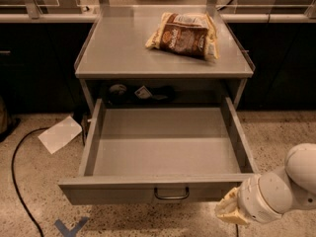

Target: Close top drawer

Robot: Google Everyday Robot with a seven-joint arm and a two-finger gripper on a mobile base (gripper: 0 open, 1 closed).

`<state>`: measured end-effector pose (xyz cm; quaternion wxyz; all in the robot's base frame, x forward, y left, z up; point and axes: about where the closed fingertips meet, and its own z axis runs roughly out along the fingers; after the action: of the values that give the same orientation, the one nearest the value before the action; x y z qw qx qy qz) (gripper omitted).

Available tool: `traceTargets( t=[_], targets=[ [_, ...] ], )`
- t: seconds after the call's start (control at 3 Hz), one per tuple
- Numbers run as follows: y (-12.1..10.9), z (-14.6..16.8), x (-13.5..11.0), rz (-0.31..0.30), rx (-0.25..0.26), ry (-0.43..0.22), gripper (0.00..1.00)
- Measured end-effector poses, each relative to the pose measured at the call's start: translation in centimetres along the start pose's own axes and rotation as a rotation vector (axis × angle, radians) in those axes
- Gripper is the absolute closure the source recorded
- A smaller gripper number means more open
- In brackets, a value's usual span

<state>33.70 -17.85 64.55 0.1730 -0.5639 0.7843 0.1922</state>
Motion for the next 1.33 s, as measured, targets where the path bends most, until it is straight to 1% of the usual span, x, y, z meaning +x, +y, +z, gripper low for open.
traceTargets(
  t=[0.33, 0.67, 1.0, 1.33],
  targets=[
    [-4.1, 1.8, -1.4, -0.075, 0.045, -0.008, 1.00],
    [-4.1, 1.8, -1.4, -0.075, 0.045, -0.008, 1.00],
    [-4.8, 1.9, -2.4, -0.091, 0.065, -0.027, 1.00],
    [-6.4, 2.4, -4.6, -0.131, 0.083, -0.063, 1.00]
  ],
)
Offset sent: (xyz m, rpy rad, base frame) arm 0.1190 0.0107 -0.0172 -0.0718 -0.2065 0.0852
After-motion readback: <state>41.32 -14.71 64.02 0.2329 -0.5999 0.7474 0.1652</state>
